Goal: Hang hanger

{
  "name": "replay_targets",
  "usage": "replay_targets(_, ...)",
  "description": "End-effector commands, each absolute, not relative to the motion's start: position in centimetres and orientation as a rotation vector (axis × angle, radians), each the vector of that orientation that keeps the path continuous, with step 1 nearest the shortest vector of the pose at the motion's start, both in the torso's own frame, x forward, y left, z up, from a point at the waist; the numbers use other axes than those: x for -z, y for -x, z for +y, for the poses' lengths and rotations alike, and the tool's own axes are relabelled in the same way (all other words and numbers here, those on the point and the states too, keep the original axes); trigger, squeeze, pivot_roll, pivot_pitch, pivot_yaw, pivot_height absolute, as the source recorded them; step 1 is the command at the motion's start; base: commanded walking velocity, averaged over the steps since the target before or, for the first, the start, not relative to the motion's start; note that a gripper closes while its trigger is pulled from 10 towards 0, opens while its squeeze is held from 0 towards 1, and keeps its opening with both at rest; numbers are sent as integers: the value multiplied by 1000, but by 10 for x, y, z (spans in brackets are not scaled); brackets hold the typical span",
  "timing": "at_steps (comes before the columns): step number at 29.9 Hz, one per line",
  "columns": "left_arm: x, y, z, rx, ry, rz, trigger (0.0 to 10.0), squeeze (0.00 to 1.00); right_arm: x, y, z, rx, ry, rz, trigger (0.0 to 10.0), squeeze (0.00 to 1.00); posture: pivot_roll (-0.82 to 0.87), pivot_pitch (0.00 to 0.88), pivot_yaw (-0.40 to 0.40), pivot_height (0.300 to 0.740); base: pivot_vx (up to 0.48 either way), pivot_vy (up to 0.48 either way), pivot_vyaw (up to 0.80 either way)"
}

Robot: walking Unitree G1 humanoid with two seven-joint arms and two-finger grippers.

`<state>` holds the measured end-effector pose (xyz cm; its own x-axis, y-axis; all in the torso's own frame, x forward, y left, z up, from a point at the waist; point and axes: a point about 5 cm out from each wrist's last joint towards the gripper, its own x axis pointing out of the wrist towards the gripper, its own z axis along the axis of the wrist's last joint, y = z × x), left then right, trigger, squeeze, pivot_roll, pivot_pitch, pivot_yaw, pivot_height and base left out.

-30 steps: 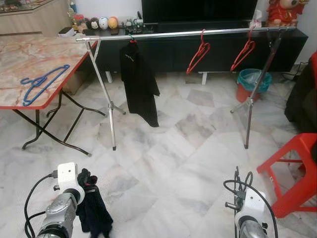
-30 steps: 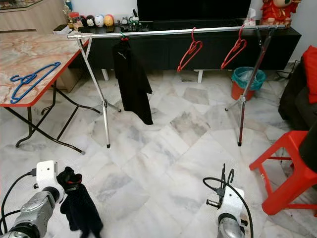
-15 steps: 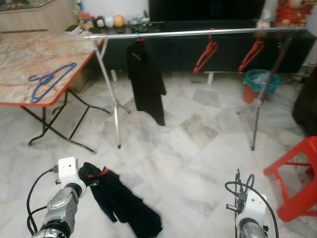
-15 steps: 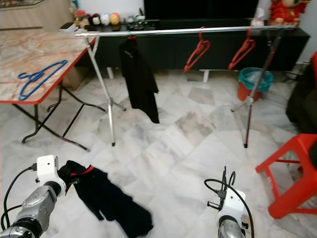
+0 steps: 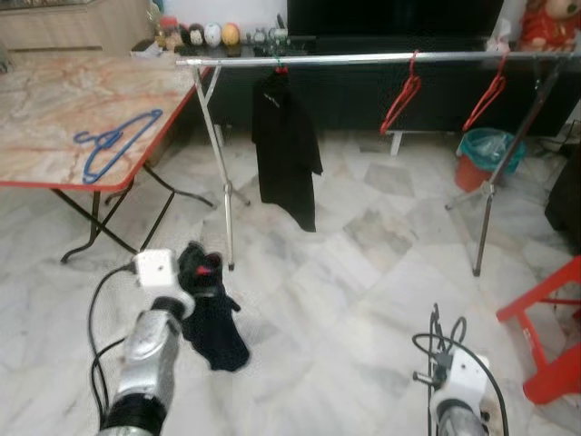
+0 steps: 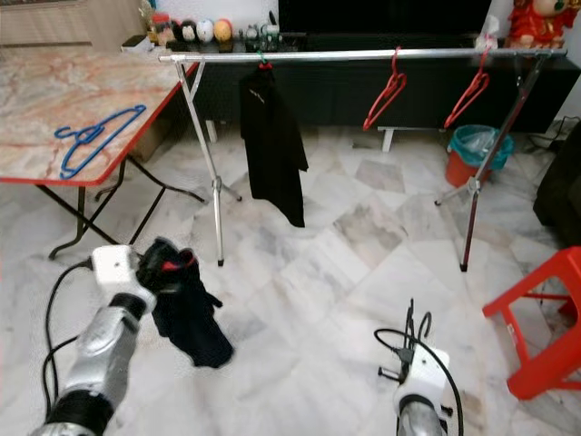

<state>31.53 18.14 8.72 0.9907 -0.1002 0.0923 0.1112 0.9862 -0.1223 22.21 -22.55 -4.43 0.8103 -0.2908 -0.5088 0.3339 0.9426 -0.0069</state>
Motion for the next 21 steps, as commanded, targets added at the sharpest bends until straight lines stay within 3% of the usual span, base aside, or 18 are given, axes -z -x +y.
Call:
replay_targets(1, -99, -320, 179, 121, 96, -117, 10000, 0, 43, -224, -223, 324, -77, 528, 10000, 0, 28, 0, 68, 740, 0, 420, 0)
replay_targets(21, -111, -323, 180, 116, 102, -123, 10000, 0, 48, -224, -208, 284, -90, 561, 10000, 0, 51, 0, 84, 740, 0, 428, 0)
